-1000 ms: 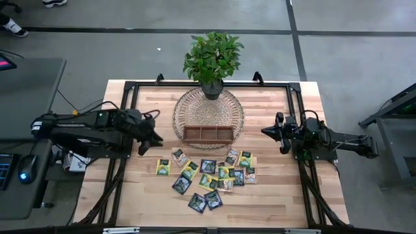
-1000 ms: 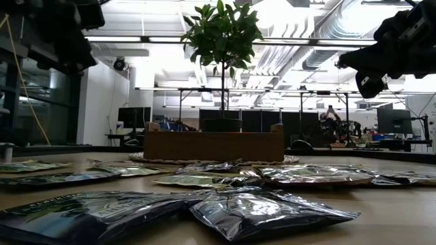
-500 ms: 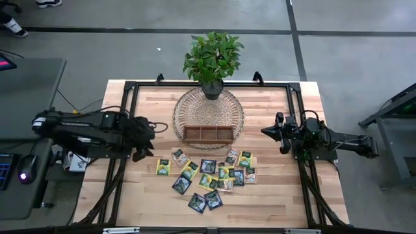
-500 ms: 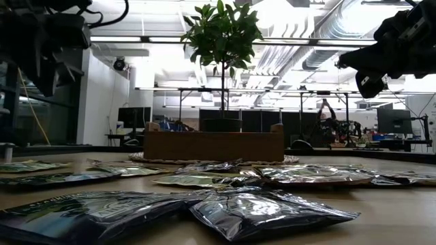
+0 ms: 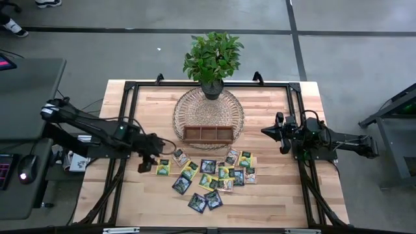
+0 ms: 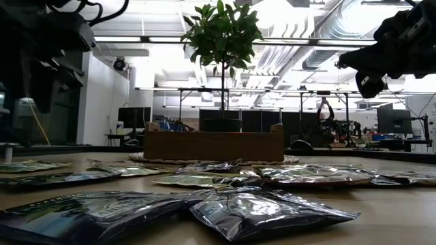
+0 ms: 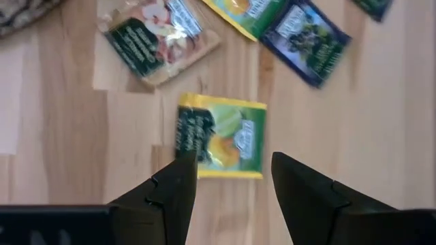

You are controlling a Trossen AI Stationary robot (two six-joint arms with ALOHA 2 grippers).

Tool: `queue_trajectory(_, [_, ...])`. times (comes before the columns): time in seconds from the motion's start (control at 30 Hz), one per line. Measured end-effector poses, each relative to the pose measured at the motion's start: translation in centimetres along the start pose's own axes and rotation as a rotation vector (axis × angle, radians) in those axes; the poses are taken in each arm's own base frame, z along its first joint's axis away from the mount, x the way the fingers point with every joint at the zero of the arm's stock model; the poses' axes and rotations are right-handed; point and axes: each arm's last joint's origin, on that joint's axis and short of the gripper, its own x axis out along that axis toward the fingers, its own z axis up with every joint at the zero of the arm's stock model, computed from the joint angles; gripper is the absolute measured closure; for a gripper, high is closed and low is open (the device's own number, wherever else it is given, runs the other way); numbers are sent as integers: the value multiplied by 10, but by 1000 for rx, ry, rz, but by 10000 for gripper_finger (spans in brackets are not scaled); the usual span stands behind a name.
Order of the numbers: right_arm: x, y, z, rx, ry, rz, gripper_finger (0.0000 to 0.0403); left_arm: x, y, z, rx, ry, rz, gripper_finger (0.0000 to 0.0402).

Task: Pick & Place Tea
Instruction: Put the green tea bag into the left section of the wooden organizer

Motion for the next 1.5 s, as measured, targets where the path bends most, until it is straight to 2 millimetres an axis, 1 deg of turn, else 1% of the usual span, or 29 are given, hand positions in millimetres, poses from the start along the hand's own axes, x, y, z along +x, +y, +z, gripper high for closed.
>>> queue_trajectory(0.17, [0, 0, 0, 0, 0, 0, 402, 17, 0, 6, 40, 32, 39, 215])
queue_trajectory(0.5, [0, 0, 0, 0, 0, 0, 402, 40, 3, 6, 36, 146, 82, 214])
queue_trajectory(0.57, [0, 0, 0, 0, 0, 0, 402, 45, 3, 6, 33, 166, 83, 207])
queue_trajectory(0.63, [0, 0, 0, 0, 0, 0, 402, 49, 4, 6, 30, 177, 84, 190])
queue_trajectory(0.73, [0, 0, 0, 0, 0, 0, 402, 50, 4, 7, -12, 177, 88, 152])
queue_trajectory(0.83, [0, 0, 0, 0, 0, 0, 402, 50, 4, 7, -16, 172, 93, 114])
queue_trajectory(0.93, [0, 0, 0, 0, 0, 0, 402, 50, 4, 7, -11, 165, 113, 93])
queue_trajectory(1.2, [0, 0, 0, 0, 0, 0, 402, 50, 4, 7, 36, 141, 182, 88])
queue_trajectory(1.5, [0, 0, 0, 0, 0, 0, 402, 50, 3, 7, 43, 122, 206, 88])
